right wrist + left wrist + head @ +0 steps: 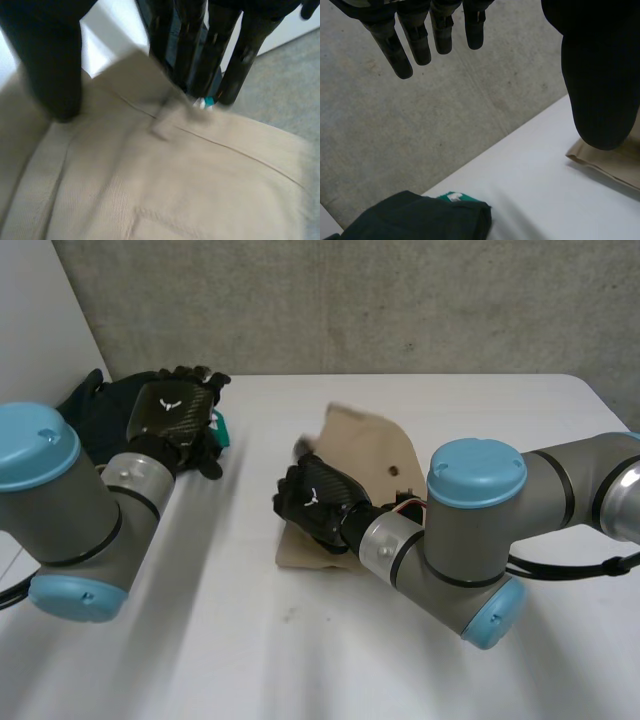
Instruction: Fold the laundry.
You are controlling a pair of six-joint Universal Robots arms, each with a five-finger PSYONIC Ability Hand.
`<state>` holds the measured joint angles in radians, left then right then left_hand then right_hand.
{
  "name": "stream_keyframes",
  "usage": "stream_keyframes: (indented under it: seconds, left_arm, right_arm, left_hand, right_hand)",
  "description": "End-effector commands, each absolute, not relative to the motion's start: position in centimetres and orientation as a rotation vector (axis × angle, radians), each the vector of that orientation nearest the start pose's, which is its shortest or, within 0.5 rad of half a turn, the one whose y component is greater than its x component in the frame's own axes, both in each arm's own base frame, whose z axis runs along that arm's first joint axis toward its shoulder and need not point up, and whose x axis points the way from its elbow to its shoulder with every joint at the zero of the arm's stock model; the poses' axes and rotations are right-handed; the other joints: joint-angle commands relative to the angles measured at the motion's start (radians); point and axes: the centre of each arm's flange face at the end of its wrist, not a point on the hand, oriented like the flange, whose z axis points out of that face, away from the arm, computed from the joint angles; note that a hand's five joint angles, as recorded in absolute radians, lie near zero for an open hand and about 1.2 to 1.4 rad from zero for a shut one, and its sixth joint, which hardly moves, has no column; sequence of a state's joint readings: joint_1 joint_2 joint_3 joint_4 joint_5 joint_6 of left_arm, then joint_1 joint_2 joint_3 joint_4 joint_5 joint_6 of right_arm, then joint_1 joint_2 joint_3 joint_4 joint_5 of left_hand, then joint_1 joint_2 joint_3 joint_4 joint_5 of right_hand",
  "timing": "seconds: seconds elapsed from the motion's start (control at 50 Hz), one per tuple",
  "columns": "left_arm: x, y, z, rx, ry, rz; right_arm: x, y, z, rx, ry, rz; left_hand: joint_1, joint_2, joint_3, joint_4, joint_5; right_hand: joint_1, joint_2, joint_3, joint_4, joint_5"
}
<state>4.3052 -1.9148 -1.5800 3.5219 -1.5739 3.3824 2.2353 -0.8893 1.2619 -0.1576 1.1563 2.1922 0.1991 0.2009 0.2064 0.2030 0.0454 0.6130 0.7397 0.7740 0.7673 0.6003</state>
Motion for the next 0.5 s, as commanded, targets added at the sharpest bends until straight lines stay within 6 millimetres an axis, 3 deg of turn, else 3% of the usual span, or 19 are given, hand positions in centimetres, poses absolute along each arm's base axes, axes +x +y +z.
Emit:
stream_keyframes:
  seconds: [0.02, 0.06, 0.12, 0.22, 0.3, 0.38, 0.5]
  left_arm:
    - [-28.6, -30.7, 22.9, 0.739, 2.132, -2.385]
    - [-29.4, -30.8, 23.1, 0.757, 2.125, -2.407]
    - [-31.3, -30.7, 22.8, 0.804, 2.129, -2.439]
    - [-35.5, -29.4, 21.0, 1.003, 2.219, -2.433]
    - [-38.3, -28.2, 18.6, 1.195, 2.366, -2.367]
    - [-39.2, -28.3, 16.5, 1.215, 2.482, -2.235]
    - [-38.5, -29.1, 13.8, 1.119, 2.554, -2.037]
  right_arm:
    - [37.0, -24.4, 20.6, -1.385, 1.584, -1.798]
    - [35.9, -25.4, 23.4, -1.154, 1.627, -1.79]
    - [34.7, -26.8, 24.5, -0.971, 1.688, -1.746]
    - [31.9, -29.9, 23.1, -0.803, 1.898, -1.721]
    - [31.5, -31.2, 21.3, -0.812, 2.028, -1.684]
    - [31.9, -32.4, 18.8, -0.845, 2.137, -1.574]
    - [32.3, -33.1, 15.5, -0.877, 2.256, -1.395]
  left_hand:
    - [-0.025, -0.026, -0.032, -0.028, -0.045]
    - [-0.025, -0.026, -0.032, -0.028, -0.045]
    - [-0.025, -0.026, -0.032, -0.028, -0.045]
    - [-0.025, -0.026, -0.032, -0.028, -0.045]
    - [-0.025, -0.026, -0.032, -0.028, -0.045]
    - [-0.012, -0.014, -0.019, -0.016, -0.033]
    - [0.014, 0.013, 0.007, 0.011, -0.006]
  right_hand:
    - [-0.438, -0.565, -0.6, -0.593, -0.6]
    - [-0.438, -0.565, -0.6, -0.593, -0.6]
    - [-0.438, -0.565, -0.6, -0.593, -0.6]
    - [-0.438, -0.565, -0.6, -0.593, -0.6]
    - [-0.438, -0.565, -0.6, -0.593, -0.6]
    - [-0.438, -0.565, -0.6, -0.593, -0.6]
    - [-0.438, -0.565, -0.6, -0.593, -0.6]
